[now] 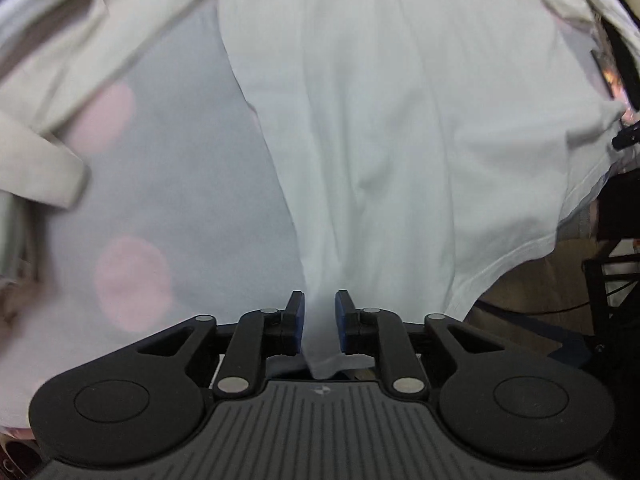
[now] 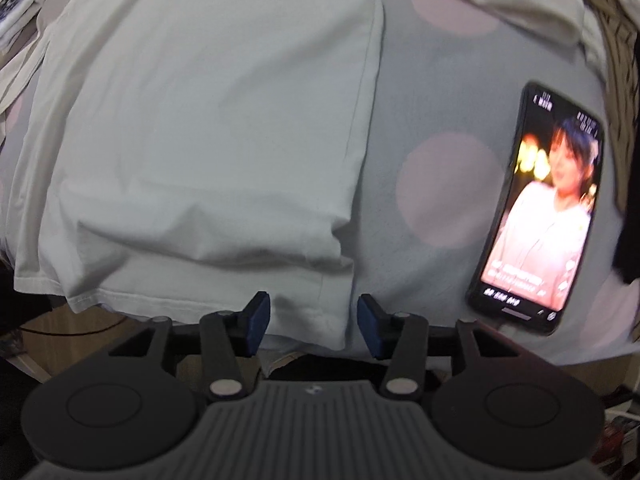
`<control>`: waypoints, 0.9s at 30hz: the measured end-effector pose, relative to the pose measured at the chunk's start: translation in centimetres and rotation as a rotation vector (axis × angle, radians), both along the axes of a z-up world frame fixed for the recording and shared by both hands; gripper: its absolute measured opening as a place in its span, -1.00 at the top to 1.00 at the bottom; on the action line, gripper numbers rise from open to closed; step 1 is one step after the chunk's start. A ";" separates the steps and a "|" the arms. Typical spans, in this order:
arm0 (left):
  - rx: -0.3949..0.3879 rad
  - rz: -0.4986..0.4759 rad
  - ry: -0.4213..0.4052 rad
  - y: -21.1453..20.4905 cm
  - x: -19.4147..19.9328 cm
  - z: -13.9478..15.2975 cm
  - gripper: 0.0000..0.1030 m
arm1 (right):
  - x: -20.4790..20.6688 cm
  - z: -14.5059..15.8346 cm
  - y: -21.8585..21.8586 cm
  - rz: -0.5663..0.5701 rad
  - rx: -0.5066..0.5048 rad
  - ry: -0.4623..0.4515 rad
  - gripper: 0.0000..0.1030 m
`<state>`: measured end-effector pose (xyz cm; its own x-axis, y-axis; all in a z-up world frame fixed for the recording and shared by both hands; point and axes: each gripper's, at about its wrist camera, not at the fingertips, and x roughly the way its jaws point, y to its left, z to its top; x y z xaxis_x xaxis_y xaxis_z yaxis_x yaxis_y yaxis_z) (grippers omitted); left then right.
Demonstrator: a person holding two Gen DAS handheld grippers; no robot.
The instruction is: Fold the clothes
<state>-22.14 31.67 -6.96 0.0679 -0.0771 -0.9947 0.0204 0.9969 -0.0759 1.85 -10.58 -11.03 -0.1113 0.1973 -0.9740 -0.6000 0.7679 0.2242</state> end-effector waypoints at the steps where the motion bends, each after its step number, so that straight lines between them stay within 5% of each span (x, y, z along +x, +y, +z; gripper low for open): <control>1: 0.000 -0.014 0.020 -0.3 -0.1 -0.7 0.62 | -0.1 -0.1 0.0 -0.002 0.006 0.003 0.11; 5: 0.021 -0.033 0.056 -1.0 0.1 -2.3 0.60 | -0.6 -0.2 0.4 0.015 -0.012 -0.024 0.88; 8: 0.034 -0.035 0.055 -1.4 0.2 -2.5 0.62 | -1.0 0.3 0.7 0.044 -0.022 -0.031 0.88; 10: 0.039 -0.037 0.054 -1.5 0.1 -2.2 0.90 | -1.5 1.0 0.9 0.081 -0.039 -0.036 0.89; 21: 0.011 -0.062 0.043 -0.9 -0.2 3.3 0.95 | -5.3 5.5 0.4 0.424 -0.279 -0.025 1.00; 26: 0.066 -0.038 0.069 -0.6 -0.5 3.6 0.95 | -3.7 5.7 0.7 0.379 -0.255 -0.035 0.99; 27: 0.058 -0.029 0.072 -0.4 -0.5 3.1 0.95 | -3.4 5.5 0.6 0.339 -0.224 -0.047 0.85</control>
